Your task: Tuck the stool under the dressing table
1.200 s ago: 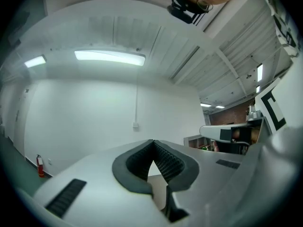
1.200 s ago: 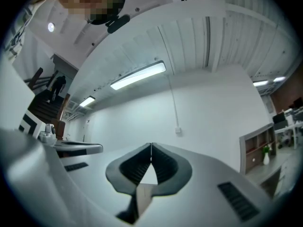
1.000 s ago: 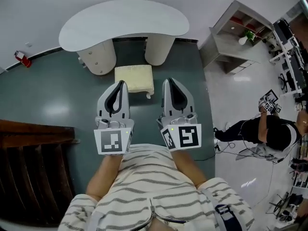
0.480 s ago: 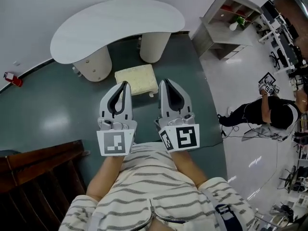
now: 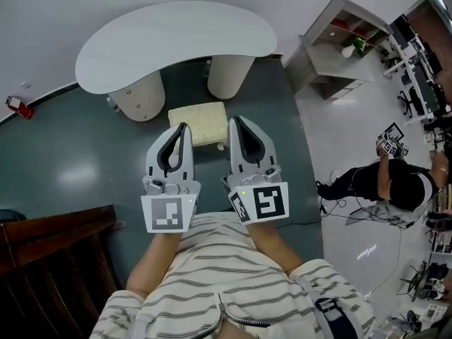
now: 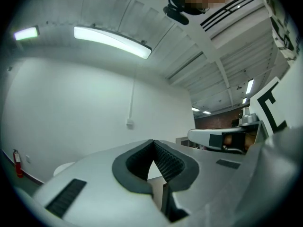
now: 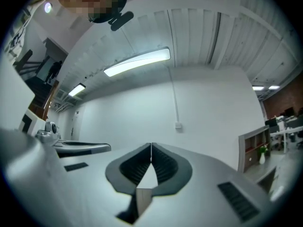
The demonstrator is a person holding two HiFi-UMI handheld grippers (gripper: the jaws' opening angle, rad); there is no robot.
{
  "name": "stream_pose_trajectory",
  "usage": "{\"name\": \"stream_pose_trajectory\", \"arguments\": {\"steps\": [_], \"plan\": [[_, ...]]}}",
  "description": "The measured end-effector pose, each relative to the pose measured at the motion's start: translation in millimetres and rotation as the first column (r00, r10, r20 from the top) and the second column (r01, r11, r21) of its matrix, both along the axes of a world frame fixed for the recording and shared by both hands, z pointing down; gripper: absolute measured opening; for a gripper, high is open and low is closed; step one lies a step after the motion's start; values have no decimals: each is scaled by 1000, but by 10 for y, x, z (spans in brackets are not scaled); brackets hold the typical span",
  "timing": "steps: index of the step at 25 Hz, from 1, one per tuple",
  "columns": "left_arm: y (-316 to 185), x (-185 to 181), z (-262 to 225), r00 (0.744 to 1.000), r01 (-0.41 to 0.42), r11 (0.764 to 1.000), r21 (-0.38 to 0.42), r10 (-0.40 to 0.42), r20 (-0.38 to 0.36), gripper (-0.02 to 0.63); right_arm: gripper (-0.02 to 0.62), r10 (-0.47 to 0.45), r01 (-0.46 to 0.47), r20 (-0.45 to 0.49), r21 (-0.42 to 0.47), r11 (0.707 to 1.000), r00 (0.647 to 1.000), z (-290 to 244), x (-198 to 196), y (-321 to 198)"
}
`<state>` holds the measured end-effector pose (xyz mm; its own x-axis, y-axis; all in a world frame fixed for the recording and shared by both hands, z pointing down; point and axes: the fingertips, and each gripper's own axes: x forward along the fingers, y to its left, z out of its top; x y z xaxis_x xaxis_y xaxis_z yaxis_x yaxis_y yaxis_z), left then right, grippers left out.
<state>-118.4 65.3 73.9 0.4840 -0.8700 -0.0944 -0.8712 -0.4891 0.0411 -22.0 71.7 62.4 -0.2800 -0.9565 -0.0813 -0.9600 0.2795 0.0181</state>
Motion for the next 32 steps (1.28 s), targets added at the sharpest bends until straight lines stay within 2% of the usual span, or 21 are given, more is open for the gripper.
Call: {"name": "stream_pose_trajectory", "arguments": {"steps": [6,18,22,25,29,32], "plan": [[-214,180,131,997,79,996,-47,-78,21,6,14,-67,68,13,-49,996,998,108,240,-261],[-552,749,449,988,143,981,-135,-134,72,6,14,-132,139,54,-166,976,990,537,784,-629],[-663,760,473,985,167,977,-132,-159,73,6,14,-154,164,66,-179,970,986,568,839,-691],[-746,667,582,984,174,974,-145,-167,65,6,14,-131,144,82,-177,974,988,675,824,-737],[-805,628,774,992,104,980,-170,-91,86,6,14,-68,83,87,-185,979,994,811,772,-869],[-863,473,818,993,90,977,-194,-72,98,6,14,-30,51,97,-217,975,995,923,683,-916]]}}
